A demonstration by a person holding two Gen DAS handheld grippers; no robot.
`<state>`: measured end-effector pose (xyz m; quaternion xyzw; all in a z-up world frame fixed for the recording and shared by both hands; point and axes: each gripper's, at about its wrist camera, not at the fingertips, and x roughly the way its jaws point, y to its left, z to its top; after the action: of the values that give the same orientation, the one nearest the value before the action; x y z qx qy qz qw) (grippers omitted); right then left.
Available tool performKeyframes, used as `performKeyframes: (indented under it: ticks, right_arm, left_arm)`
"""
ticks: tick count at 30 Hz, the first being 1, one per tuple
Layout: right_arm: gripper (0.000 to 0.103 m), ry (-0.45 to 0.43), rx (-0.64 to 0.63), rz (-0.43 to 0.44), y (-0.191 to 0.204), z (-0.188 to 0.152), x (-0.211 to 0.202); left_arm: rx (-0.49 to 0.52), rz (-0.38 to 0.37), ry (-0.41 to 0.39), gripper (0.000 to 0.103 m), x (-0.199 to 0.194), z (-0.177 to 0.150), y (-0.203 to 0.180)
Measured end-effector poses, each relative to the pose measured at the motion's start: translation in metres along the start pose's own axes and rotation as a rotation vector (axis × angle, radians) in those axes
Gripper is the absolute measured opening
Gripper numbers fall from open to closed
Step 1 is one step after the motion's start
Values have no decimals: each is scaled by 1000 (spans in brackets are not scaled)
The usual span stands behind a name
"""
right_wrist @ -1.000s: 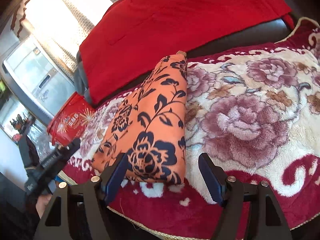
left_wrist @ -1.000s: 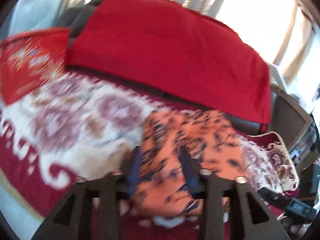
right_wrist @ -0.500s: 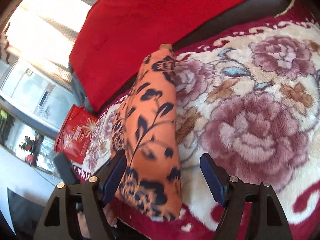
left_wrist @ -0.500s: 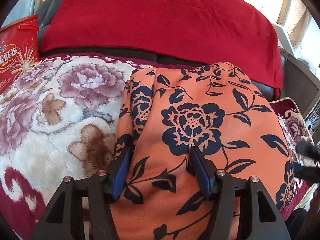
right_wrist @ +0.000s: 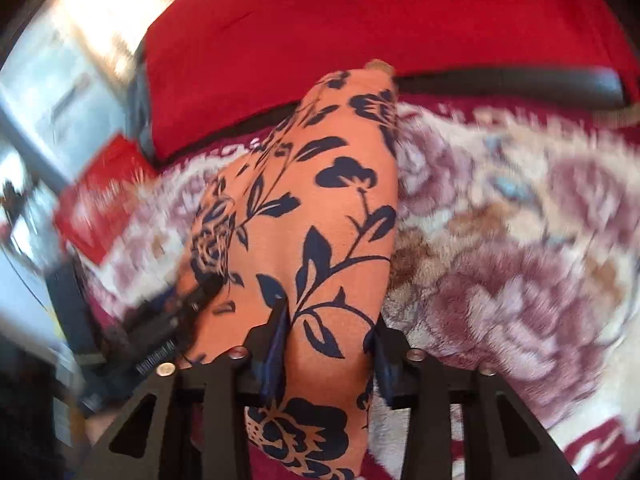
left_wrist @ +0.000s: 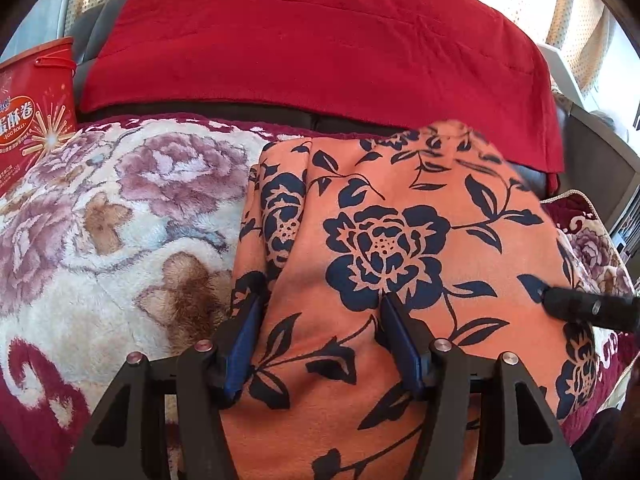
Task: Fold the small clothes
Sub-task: 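Press the folded blouse with the left tool while the right tool grips its edge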
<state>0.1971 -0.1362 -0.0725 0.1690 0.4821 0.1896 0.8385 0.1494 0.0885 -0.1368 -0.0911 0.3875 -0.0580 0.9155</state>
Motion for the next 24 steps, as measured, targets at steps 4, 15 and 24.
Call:
performKeyframes:
  ticks: [4,15,24]
  right_arm:
    - [75,-64,137,79,-25,24,-10]
    - [39,-46,-143,-99,33,67,27]
    - [68,-44,15,-63,-10,63,27]
  left_arm:
    - [-5,1,-1,63,2,0,1]
    - [-8,3,-2,63,2,1,1]
    - [-10,-6,-2,63,3,1,1]
